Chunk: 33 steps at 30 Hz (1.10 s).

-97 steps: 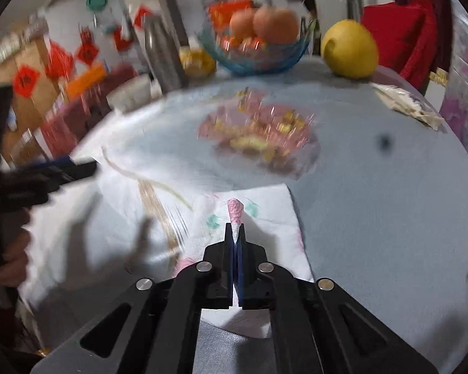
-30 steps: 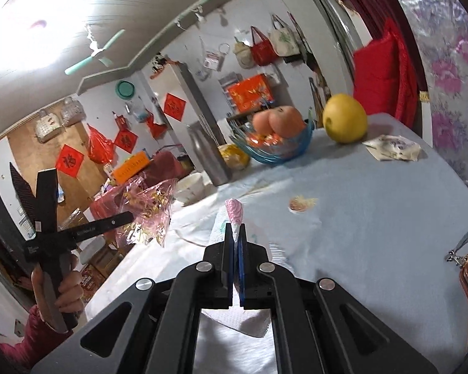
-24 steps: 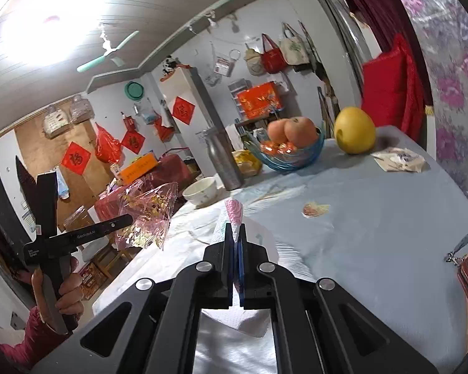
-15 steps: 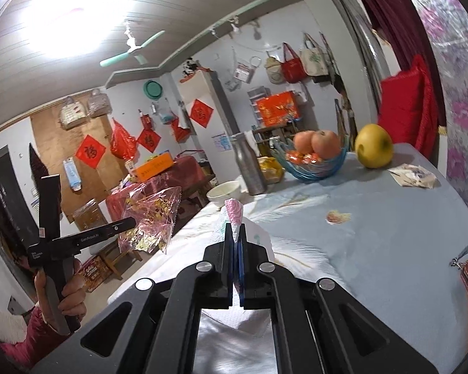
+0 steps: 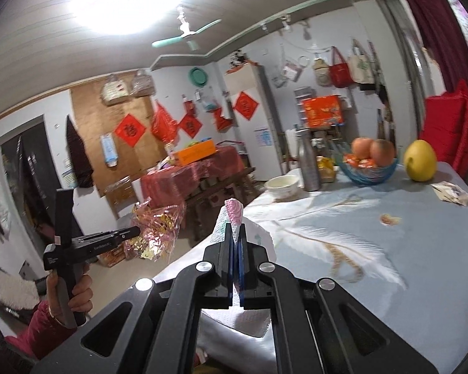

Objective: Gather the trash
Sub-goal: 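Carry the candy bag and tissue with both tools over the red wastebasket, then open the left tool to drop the pink candy bag into the basket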

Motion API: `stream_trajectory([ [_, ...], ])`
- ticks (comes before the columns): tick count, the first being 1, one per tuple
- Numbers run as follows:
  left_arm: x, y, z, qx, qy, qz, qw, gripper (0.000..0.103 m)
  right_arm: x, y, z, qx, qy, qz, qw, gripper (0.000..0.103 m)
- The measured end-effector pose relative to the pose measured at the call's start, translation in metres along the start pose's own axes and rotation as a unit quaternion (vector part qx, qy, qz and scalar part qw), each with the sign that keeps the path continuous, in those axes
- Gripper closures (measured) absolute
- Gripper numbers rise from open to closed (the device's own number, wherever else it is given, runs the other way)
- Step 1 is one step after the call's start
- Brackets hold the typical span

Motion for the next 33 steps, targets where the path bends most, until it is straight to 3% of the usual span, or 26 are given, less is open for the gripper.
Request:
stream_trajectory([
  [8,-0.042,0.022,-0.093,0.098,-0.008,-0.027,0.9948,0.088,0.002,-0.025,-0.066,0.065,0.024,-0.034,0.997,0.1],
  [13,-0.081,0.014,-0.167,0.132,0.043,-0.09,0.9863,0.088,0.0,-0.05,-0.107,0.1,0.038,-0.067,0.992,0.1],
  [20,-0.148,-0.027,-0.246,0.17,0.096,-0.175,0.9652,0.087,-0.012,-0.089,-0.171,0.145,0.069,-0.121,0.98,0.1],
  [24,-0.185,-0.061,-0.272,0.17,0.124,-0.225,0.9513,0.086,-0.022,-0.112,-0.197,0.173,0.071,-0.153,0.97,0.1],
  [25,-0.196,-0.069,-0.277,0.171,0.128,-0.24,0.947,0.085,-0.025,-0.117,-0.204,0.178,0.073,-0.16,0.968,0.1],
  [26,-0.205,-0.075,-0.283,0.172,0.133,-0.253,0.9426,0.073,-0.029,-0.123,-0.21,0.182,0.075,-0.168,0.966,0.1],
  [27,-0.212,-0.079,-0.286,0.175,0.138,-0.261,0.9392,0.055,-0.032,-0.128,-0.217,0.186,0.078,-0.176,0.963,0.1],
  [29,-0.221,-0.08,-0.295,0.179,0.144,-0.262,0.9374,0.036,-0.039,-0.137,-0.231,0.194,0.083,-0.192,0.958,0.1],
  [33,-0.219,-0.076,-0.304,0.192,0.138,-0.247,0.9397,0.034,-0.053,-0.155,-0.249,0.209,0.089,-0.219,0.949,0.1],
])
Point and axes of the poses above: each gripper's, at about its wrist camera, not at the fingertips, and y roughly against the way its jaws point, z to its right, x to its top, the point moved 4 cm from there along -y, roughly the way its jaws point, and after that the axes turned 13 degrees about y, right-handed, at the moved point
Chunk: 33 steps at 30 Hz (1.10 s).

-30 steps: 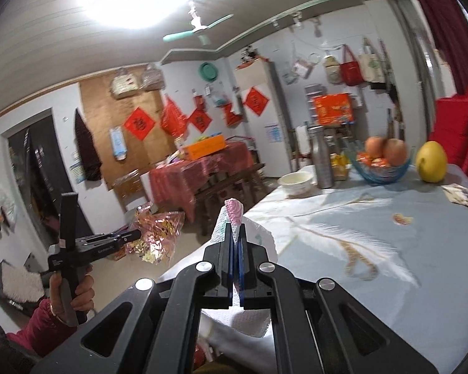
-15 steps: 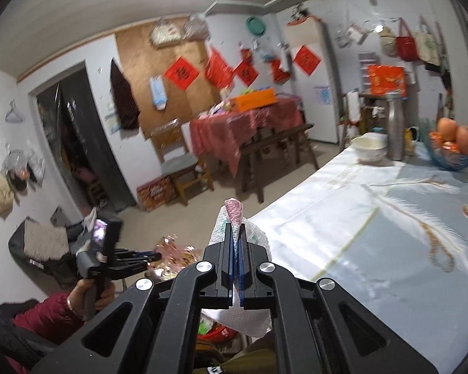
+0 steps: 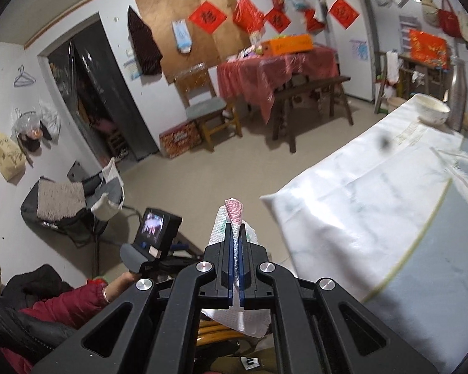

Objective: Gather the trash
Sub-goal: 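Open the left tool to drop the pink candy bag into the basket, then lower the right tool into the basket and open it to drop the tissue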

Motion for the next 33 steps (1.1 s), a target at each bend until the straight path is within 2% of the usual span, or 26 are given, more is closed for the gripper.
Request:
stream_trajectory([
  [1,0.002,0.002,-0.003,0.008,0.0,0.011,0.9999,0.032,0.0,-0.007,-0.003,0.005,0.0,-0.007,1.0,0.1],
  [3,0.006,0.011,-0.009,0.023,0.005,0.037,0.999,0.022,-0.001,-0.022,-0.006,0.017,0.002,-0.021,1.0,0.1],
  [5,0.014,0.02,-0.019,0.03,0.018,0.057,0.9977,0.018,-0.001,-0.042,-0.011,0.027,0.007,-0.039,0.999,0.1],
  [12,0.034,0.043,-0.051,0.042,0.063,0.093,0.9927,0.01,-0.011,-0.121,-0.027,0.056,0.02,-0.116,0.991,0.1],
  [17,0.039,0.048,-0.07,0.034,0.089,0.095,0.9908,0.01,-0.023,-0.181,-0.034,0.062,0.032,-0.174,0.982,0.1],
  [24,0.036,0.048,-0.079,0.033,0.099,0.092,0.9903,0.01,-0.06,-0.266,-0.044,0.054,0.059,-0.262,0.962,0.1],
  [33,0.03,0.04,-0.082,0.02,0.104,0.085,0.9906,0.01,-0.128,-0.359,-0.048,0.037,0.097,-0.362,0.926,0.1],
])
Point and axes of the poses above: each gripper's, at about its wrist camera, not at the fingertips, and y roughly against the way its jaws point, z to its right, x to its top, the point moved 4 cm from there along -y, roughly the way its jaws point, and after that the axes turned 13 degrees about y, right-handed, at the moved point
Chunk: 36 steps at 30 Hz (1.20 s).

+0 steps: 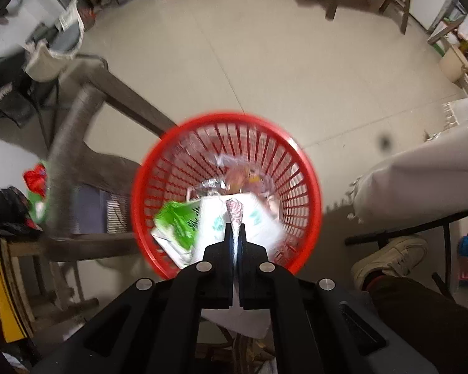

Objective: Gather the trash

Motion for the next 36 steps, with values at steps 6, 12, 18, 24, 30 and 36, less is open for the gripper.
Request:
stream_trajectory([
  [6,-0.002,-0.005,-0.001,-0.005,0.008,-0.011,0.9999,0.01,0.004,-0.022,0.012,0.045,-0.017,-0.023,0.999,0.082],
  [12,-0.001,0.0,0.0,-0.01,0.009,-0.005,0.9999,0.01,0.002,0.018,0.007,0.033,-0.001,0.034,0.999,0.071],
  [18,0.003,0.02,0.01,-0.023,0.0,0.012,0.9997,0.01,-0.011,0.106,0.0,-0.022,0.027,0.131,0.991,0.069],
  [24,0.0,0.057,0.037,-0.015,-0.045,0.032,0.9984,0.01,-0.042,0.205,0.004,-0.074,0.007,0.239,0.968,0.053],
  [30,-0.02,0.113,0.053,0.047,-0.094,0.048,0.9932,0.009,-0.062,0.288,0.014,-0.092,-0.025,0.309,0.946,0.032],
  [36,-0.05,0.174,0.03,0.053,-0.052,0.052,0.9958,0.007,-0.079,0.351,0.004,-0.07,-0.026,0.364,0.928,0.008],
])
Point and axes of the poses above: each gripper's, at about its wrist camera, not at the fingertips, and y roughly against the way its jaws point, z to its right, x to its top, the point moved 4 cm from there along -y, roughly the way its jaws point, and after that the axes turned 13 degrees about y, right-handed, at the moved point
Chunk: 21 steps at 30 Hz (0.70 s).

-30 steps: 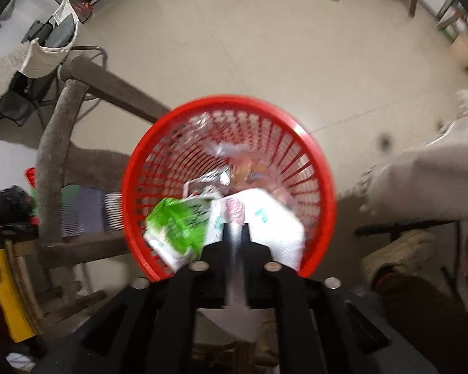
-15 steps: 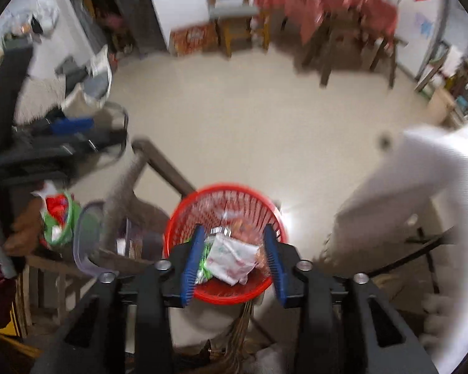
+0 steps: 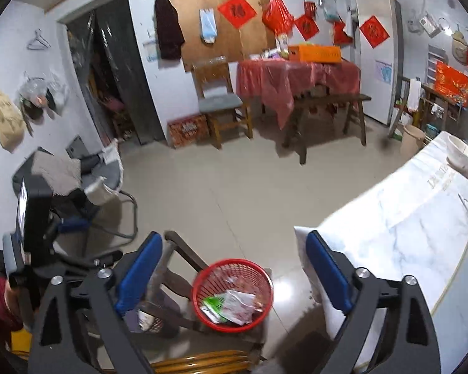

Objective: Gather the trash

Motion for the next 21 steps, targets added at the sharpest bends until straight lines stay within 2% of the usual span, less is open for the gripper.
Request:
stream_trajectory([
  [3,-0.017,0.004,-0.007,0.004,0.004,0.004,1.0,0.007,-0.008,0.009,-0.012,0.002,-0.006,-0.003,1.0,0.006],
  [7,-0.023,-0.012,-0.003,0.024,-0.011,0.0,0.9997,0.007,-0.041,-0.005,-0.025,-0.033,-0.015,-0.044,0.998,0.006],
  [13,-0.033,-0.051,0.001,-0.009,0.01,-0.044,0.9989,0.007,-0.086,-0.059,-0.025,-0.047,-0.035,-0.133,0.989,0.006],
  [16,-0.04,-0.065,0.005,-0.015,0.011,-0.059,0.9981,0.007,-0.097,-0.076,-0.035,-0.06,-0.022,-0.152,0.986,0.006],
  [21,-0.045,-0.083,0.01,-0.014,0.002,-0.059,0.9982,0.007,-0.106,-0.098,-0.041,-0.067,-0.017,-0.178,0.982,0.006],
])
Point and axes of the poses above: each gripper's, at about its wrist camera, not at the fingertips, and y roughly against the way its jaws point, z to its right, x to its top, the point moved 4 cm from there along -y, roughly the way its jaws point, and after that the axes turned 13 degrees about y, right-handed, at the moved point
